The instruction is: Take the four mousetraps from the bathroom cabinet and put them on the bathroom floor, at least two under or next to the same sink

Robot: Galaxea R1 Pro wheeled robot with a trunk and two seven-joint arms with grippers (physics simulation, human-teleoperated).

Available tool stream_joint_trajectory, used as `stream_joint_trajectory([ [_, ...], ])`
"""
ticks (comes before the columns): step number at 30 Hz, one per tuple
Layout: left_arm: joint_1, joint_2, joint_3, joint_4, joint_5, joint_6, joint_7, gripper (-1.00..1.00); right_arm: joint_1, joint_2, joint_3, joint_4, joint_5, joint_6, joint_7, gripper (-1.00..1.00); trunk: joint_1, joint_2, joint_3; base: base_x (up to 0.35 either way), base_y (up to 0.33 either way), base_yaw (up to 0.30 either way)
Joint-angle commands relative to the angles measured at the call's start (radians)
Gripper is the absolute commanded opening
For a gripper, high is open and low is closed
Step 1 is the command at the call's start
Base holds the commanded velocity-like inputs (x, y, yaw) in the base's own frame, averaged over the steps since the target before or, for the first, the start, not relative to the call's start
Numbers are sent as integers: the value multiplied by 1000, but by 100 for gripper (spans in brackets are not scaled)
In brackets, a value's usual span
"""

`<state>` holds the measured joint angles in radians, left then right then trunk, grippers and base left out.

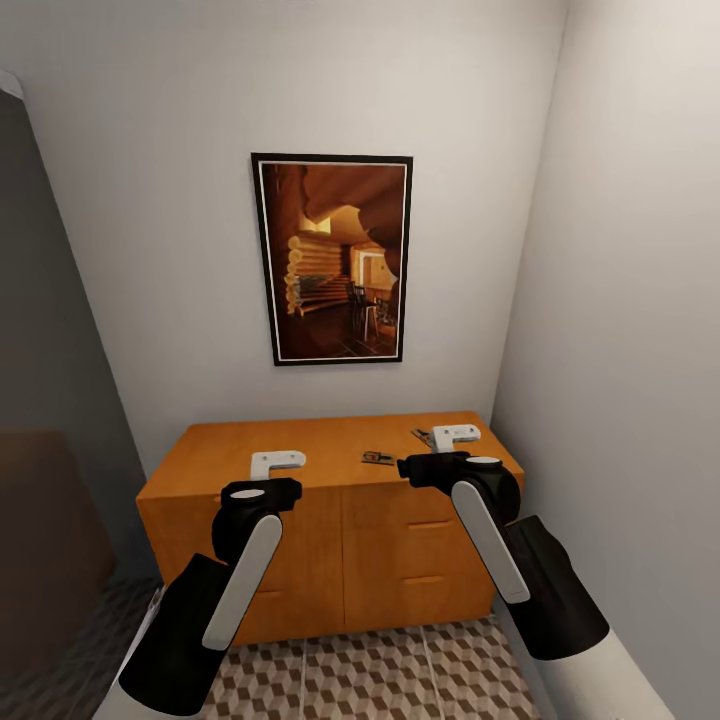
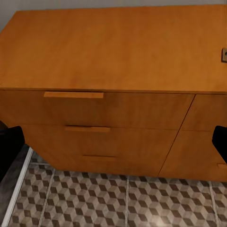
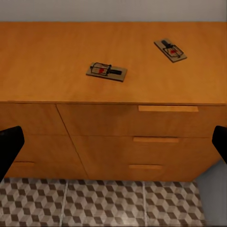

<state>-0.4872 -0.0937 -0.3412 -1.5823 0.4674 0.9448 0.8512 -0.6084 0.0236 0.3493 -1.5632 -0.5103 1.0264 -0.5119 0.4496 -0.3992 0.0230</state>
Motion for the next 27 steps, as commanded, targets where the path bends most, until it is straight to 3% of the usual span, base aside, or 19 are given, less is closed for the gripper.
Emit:
stream_joint_trajectory([
  [1,-1,0,-1,-1,10,2,10,100,-1,0,-1,5,-10,2,-10,100,0,-1,0,0,0,0],
  [11,-1,1,0,0,11,8,4,100,-2,2,-5,57,-10,4,-10,100,0,-1,0,0,0,0],
  [27,-1,2,0,-2,11,11,4,100,-1,0,-2,45,-21,3,-4,100,0,-1,0,0,0,0],
])
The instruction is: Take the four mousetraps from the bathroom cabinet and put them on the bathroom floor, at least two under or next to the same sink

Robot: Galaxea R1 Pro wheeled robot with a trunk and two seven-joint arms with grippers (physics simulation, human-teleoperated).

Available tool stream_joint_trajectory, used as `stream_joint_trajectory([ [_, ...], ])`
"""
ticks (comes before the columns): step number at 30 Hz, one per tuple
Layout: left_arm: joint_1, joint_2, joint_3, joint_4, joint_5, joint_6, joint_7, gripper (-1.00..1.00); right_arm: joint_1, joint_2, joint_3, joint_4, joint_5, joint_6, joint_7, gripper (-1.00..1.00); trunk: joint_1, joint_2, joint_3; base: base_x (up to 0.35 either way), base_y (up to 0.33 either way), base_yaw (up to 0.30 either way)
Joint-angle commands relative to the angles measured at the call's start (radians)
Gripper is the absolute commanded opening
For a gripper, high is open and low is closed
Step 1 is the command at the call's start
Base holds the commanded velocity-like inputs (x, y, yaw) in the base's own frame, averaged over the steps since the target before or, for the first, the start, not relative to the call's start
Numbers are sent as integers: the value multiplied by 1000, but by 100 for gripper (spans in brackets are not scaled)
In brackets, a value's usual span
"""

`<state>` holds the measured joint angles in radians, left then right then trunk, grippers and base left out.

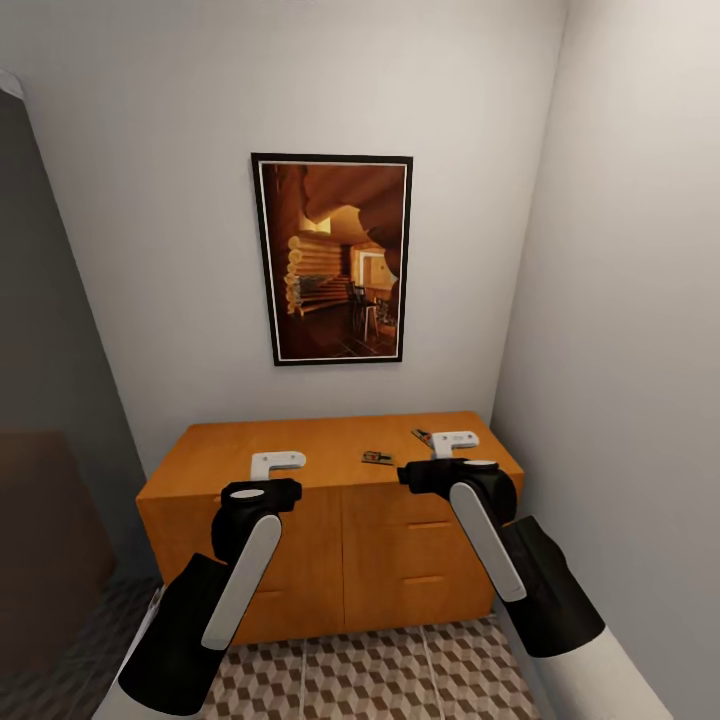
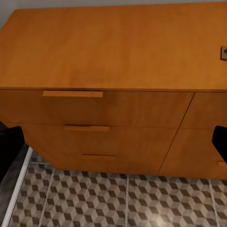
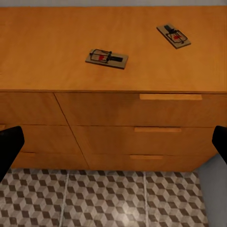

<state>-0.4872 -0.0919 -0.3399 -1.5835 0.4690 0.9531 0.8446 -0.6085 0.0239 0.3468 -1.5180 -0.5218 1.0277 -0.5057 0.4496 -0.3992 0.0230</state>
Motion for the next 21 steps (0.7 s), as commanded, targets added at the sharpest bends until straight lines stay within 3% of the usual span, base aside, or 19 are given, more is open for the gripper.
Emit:
stream_joint_trajectory([
  [1,-1,0,-1,-1,10,2,10,100,-1,-1,0,-1,-10,2,-10,100,0,-1,0,0,0,0],
  [8,-1,0,-2,-1,9,3,11,100,-1,-6,-4,-11,-10,2,-10,100,0,-1,0,2,-55,0],
  [21,-1,0,-2,-1,8,3,11,100,0,-3,1,-20,-9,3,-13,100,0,-1,0,79,-211,0],
])
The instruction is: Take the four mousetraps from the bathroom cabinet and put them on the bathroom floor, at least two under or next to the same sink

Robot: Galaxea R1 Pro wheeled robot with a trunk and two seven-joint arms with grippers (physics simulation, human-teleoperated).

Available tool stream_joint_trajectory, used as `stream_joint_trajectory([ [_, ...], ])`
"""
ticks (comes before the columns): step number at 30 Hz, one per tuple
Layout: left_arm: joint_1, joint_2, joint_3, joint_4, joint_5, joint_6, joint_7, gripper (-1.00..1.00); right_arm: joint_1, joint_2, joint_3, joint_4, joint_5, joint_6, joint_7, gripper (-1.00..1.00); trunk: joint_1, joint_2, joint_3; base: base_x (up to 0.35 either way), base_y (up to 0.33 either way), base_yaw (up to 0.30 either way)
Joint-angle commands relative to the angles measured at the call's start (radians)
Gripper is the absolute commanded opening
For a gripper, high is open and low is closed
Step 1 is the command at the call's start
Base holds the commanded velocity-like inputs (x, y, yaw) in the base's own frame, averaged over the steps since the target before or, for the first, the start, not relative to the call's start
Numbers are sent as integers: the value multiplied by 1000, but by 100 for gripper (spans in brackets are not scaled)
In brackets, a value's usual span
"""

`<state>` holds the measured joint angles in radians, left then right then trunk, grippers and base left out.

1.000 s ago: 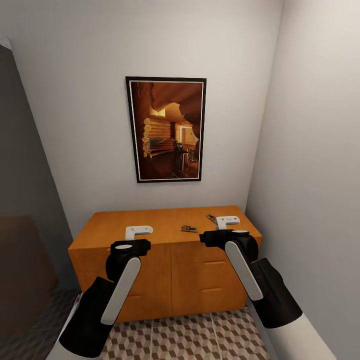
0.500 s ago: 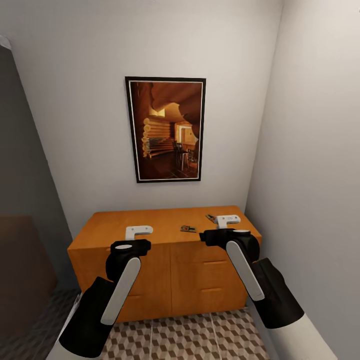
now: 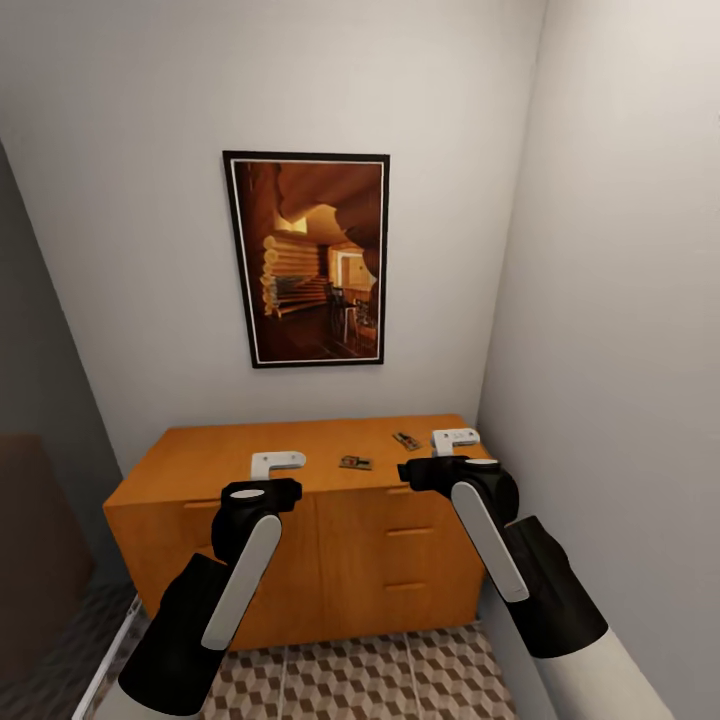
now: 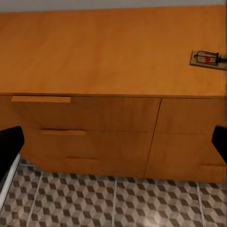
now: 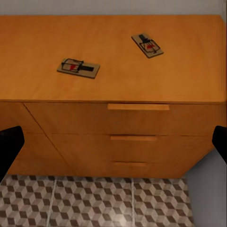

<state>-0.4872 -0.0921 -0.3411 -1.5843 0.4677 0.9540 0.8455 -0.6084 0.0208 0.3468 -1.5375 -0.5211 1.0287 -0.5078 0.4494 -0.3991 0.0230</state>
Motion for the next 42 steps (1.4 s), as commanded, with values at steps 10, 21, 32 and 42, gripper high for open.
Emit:
stream_joint_trajectory([
  [10,-1,1,-1,-2,9,3,10,100,-1,2,0,-1,-4,1,-11,100,1,-1,0,69,-123,0],
  [21,-1,1,-1,-2,9,3,10,100,-1,2,-1,0,-1,2,-11,100,1,-1,0,223,-49,0],
  [32,-1,2,-1,-2,9,2,10,100,-1,2,0,0,1,2,-12,100,1,-1,0,251,-6,0],
  [42,-1,2,-1,-2,9,2,10,100,-1,2,1,0,1,2,-12,100,1,-1,0,70,-1,0],
])
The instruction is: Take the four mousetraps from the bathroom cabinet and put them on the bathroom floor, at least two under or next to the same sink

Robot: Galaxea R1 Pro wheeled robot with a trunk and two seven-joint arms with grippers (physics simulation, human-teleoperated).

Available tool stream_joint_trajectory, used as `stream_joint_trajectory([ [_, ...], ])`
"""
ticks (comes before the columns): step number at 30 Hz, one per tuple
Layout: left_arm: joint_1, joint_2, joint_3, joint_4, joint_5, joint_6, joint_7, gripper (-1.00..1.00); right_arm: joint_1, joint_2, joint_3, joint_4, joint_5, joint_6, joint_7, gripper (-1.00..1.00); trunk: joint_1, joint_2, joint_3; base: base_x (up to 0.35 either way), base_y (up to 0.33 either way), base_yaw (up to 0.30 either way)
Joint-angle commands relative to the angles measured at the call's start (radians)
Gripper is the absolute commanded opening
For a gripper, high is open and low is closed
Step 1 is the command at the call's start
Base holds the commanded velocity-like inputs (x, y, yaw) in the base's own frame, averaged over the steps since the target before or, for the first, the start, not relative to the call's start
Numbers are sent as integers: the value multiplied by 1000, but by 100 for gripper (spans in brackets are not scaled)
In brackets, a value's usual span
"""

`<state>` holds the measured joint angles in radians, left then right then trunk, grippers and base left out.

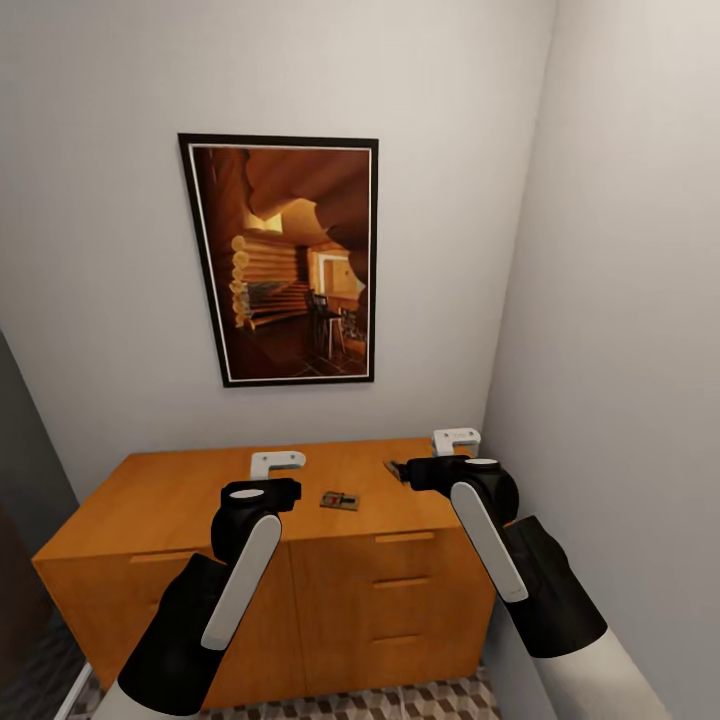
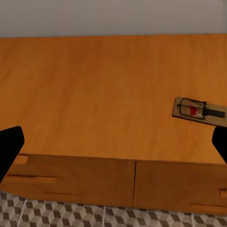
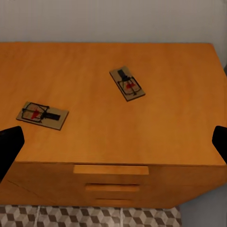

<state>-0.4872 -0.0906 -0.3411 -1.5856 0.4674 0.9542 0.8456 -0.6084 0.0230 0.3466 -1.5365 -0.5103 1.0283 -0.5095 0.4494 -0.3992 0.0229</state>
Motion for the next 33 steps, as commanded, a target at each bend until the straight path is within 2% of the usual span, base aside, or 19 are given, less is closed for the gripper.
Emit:
stream_joint_trajectory([
  [1,-1,0,-1,-1,10,2,10,100,-1,0,1,-1,-9,2,-10,100,1,-1,0,101,0,0],
  [18,-1,-1,-1,-1,10,3,10,100,-1,1,5,-1,-8,3,-10,100,1,-1,0,39,-2,0],
  [33,-1,-1,-1,-1,10,4,10,100,-1,2,8,1,-10,3,-10,100,1,-1,0,60,-56,0],
])
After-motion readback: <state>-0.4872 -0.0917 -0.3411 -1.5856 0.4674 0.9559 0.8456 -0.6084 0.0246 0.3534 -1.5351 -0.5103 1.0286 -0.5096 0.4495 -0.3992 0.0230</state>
